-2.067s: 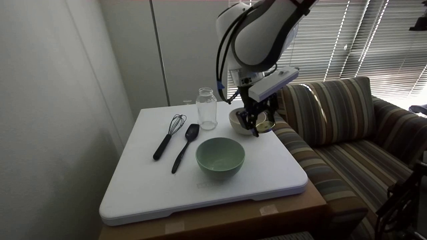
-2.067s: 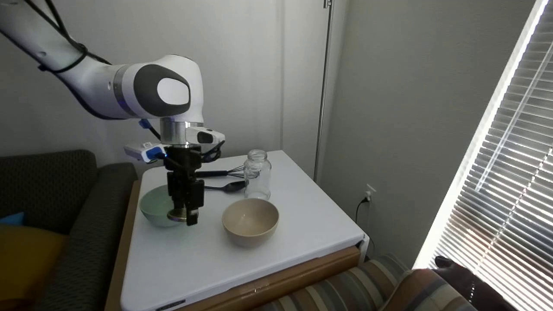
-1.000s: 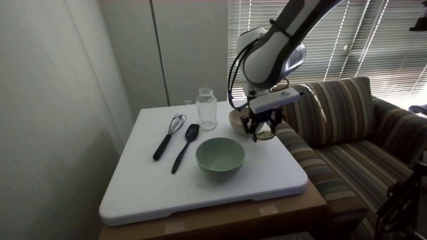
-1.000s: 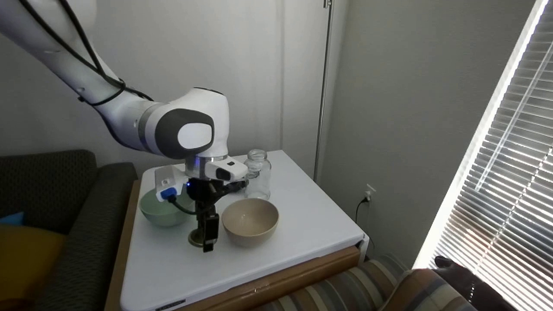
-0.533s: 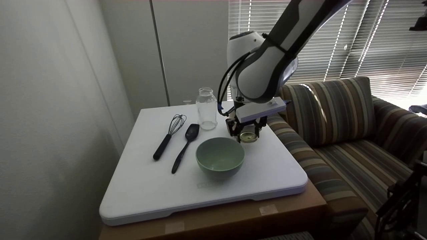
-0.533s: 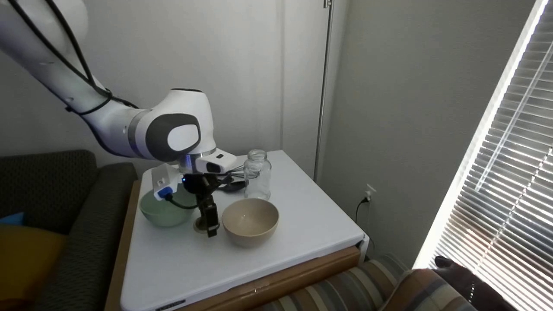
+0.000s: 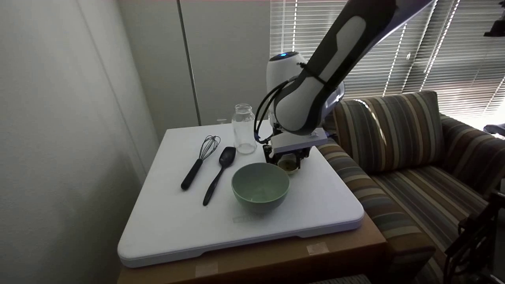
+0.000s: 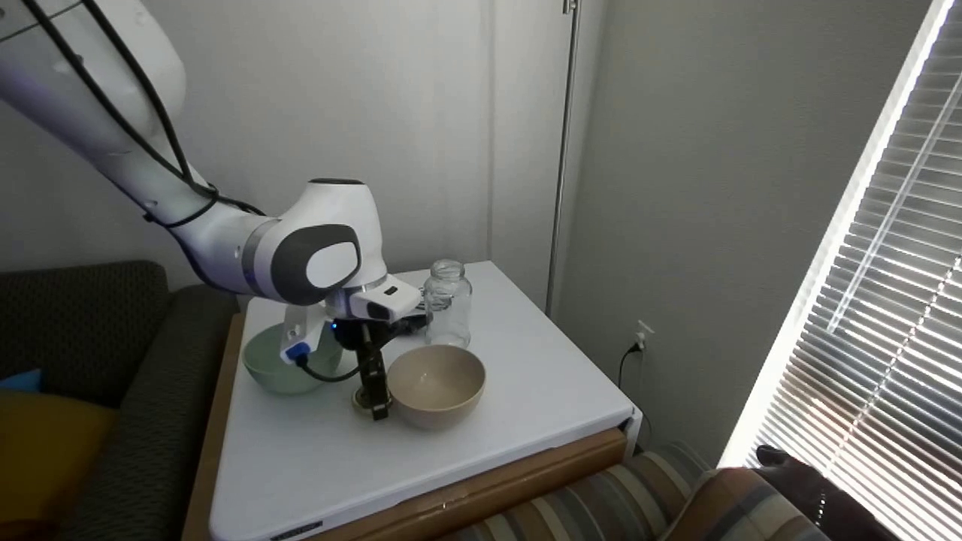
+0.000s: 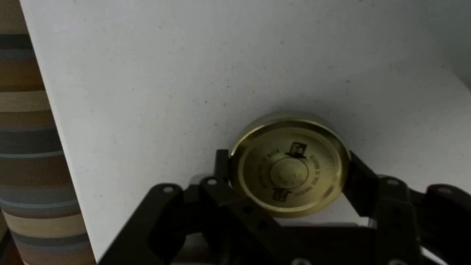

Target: Take the lid off the bottle and put it on the tray

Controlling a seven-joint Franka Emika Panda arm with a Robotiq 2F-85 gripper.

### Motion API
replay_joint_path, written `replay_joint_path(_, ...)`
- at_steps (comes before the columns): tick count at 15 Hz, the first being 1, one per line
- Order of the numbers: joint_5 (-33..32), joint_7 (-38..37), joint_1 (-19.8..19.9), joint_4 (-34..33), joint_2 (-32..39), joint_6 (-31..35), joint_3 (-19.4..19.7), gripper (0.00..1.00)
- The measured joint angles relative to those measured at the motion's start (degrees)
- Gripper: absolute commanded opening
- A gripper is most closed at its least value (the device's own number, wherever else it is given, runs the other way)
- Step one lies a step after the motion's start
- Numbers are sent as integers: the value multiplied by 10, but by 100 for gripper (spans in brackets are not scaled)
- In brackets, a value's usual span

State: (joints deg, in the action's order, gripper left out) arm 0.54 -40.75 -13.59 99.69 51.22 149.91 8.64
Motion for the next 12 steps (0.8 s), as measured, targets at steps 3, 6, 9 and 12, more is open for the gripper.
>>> replay_joint_path(3,15,-6,0,-11,7,0,-1,48)
replay_joint_path(6,21,-31,0,-21,12,0,-1,48)
replay_joint_path(9,23,-60,0,-32,19,-4,0,48)
replay_joint_path(12,30,-74,1,-40,23,-16,-1,48)
